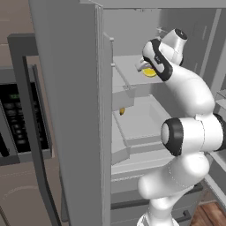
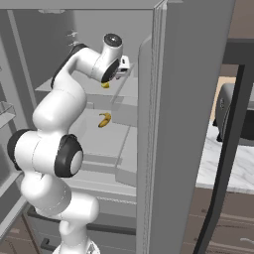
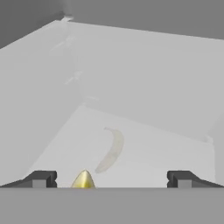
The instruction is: Take the lemon wedge from the fridge and place it on the plate with fish on the dining counter.
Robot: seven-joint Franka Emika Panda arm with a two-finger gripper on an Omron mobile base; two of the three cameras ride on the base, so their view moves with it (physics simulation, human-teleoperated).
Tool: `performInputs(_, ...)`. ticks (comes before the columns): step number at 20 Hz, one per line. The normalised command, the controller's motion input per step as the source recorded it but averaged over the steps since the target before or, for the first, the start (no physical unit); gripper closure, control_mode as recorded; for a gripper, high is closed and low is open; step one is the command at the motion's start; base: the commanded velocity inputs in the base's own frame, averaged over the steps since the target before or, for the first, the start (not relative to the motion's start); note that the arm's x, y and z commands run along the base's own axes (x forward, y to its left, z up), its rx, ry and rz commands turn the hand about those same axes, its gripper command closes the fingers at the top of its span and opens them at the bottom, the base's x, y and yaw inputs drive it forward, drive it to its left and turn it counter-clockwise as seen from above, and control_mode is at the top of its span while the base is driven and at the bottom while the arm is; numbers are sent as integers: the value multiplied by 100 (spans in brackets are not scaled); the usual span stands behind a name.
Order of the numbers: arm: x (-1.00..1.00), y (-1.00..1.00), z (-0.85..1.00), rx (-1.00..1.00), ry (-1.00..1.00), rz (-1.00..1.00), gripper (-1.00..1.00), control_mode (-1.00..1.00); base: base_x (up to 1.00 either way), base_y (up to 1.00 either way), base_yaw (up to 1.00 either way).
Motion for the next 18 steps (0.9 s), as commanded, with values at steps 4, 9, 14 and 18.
performInputs(4,-43,0,0,0,-1,0,-100,-100,0,0,0)
performInputs(9,-6,0,0,0,0,0,-100,-100,0,0,0)
performInputs(14,0,0,-1,0,0,0,-100,-100,0,0,0)
performInputs(18,7,0,-6,-2,0,0,-100,-100,0,0,0)
